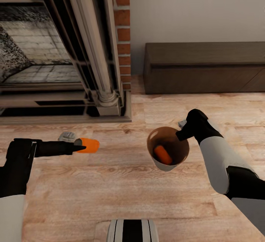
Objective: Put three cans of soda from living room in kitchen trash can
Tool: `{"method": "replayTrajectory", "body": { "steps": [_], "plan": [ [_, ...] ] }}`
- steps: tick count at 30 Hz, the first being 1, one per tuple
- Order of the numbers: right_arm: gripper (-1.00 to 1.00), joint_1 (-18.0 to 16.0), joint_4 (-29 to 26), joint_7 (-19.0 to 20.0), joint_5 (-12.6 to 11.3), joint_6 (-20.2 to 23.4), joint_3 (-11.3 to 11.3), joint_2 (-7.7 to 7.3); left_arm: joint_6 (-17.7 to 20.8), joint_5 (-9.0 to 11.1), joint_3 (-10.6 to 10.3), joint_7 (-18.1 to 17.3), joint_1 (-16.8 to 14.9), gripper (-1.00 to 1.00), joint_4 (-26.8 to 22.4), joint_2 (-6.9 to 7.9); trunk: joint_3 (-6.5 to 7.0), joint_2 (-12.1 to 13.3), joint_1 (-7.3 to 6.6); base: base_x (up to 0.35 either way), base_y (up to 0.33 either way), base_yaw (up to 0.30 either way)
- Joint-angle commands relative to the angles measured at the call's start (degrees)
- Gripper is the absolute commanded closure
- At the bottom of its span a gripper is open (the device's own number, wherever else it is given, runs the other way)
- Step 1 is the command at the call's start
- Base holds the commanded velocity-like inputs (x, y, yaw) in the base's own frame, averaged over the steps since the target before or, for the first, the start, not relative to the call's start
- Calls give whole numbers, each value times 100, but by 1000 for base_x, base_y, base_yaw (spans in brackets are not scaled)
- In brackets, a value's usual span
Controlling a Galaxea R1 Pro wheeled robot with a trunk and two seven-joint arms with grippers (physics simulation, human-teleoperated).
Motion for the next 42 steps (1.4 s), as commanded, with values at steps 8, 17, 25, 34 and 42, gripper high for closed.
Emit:
{"method": "replayTrajectory", "body": {
  "steps": [8, 17, 25, 34, 42],
  "plan": [
    [100, 119, 26, 12, -116, 64, -30, 262, 0, -54, -422, -1224, -787, 100, -31, 133, 144, 322, -176, 0, 0, 0],
    [100, 158, 59, -16, -116, 64, -60, 583, 0, -46, -1158, -1224, -1428, 100, 500, 69, 306, 683, -374, 0, 0, 0],
    [100, 240, 190, -27, -121, 64, -79, 731, 0, -57, -1223, -1224, -1805, 100, 785, -586, 450, 1004, -550, 0, 0, 0],
    [100, 254, 356, -50, -117, 64, -90, 805, 0, -93, -1230, -1224, -1929, 100, 844, -1324, 611, 1365, -747, 0, 0, 0],
    [100, 254, 363, -234, -108, 64, -299, 813, 0, -670, -1370, -1224, -1894, 100, 784, -1678, 755, 1686, -923, 0, 0, 0]
  ]
}}
